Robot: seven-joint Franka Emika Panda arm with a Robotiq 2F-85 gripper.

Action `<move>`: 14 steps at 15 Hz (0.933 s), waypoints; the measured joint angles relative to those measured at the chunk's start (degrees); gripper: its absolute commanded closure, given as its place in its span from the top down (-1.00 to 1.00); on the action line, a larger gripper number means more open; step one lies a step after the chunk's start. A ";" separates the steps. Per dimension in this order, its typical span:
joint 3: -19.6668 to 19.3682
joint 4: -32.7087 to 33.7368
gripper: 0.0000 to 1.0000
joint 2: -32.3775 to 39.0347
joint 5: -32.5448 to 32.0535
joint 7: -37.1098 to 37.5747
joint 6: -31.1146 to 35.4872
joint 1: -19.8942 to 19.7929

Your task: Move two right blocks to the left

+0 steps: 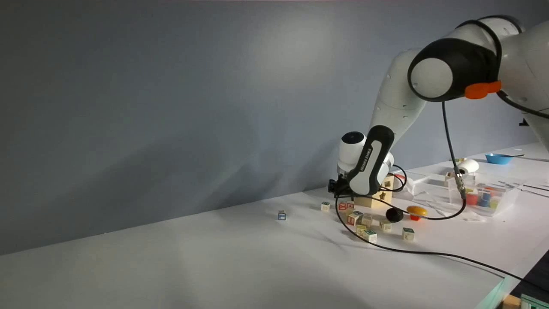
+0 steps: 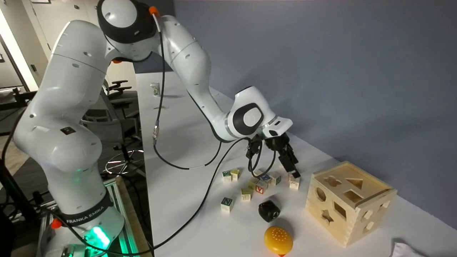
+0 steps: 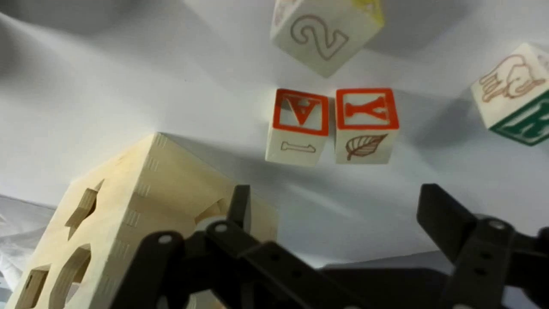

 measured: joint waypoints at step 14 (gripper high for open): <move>-1.29 -2.68 1.00 3.70 12.68 -10.20 6.83 3.31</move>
